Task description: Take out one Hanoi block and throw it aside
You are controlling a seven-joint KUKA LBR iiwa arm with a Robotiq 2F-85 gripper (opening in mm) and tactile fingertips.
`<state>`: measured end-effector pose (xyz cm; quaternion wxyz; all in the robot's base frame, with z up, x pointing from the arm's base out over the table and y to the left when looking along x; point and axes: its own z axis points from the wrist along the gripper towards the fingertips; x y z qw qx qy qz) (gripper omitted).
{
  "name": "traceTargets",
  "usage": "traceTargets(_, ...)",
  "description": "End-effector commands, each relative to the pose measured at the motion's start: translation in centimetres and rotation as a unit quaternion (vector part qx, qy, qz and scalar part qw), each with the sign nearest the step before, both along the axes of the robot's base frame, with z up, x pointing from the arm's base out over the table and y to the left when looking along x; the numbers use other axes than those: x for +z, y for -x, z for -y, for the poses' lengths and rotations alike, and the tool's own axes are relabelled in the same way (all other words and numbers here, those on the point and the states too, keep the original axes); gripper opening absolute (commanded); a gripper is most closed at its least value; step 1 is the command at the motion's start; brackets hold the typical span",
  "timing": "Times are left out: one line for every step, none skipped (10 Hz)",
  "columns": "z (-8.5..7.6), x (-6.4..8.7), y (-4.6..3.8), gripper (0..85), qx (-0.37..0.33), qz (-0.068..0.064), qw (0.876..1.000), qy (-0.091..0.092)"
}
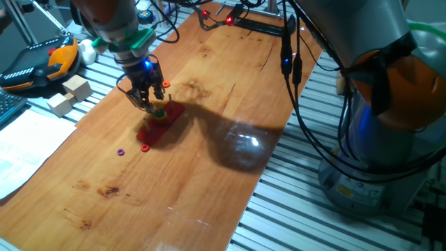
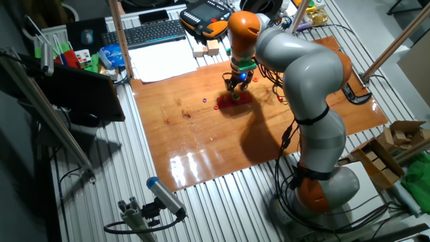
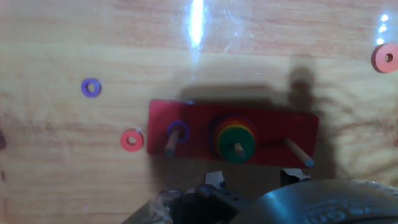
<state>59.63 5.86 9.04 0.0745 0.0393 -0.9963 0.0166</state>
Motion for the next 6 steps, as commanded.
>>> traceTargets(0.1,-0.6,-0.01,55.0,0.000,0.003,1.000,-0.003)
traceTargets(0.3,-1.1,-0.02,55.0,0.000,0.005,1.000,-0.007)
traceTargets(0.3,-1.3,0.04,55.0,0.000,0.007,1.000,-0.008)
traceTargets(0.2,-1.5,0.15,55.3,-0.001,0.009,1.000,-0.009)
traceTargets(0.1,-1.6,0.25,55.3,-0.002,0.010,1.000,-0.009)
traceTargets(-0.1,-1.7,0.36,55.3,-0.002,0.012,1.000,-0.009)
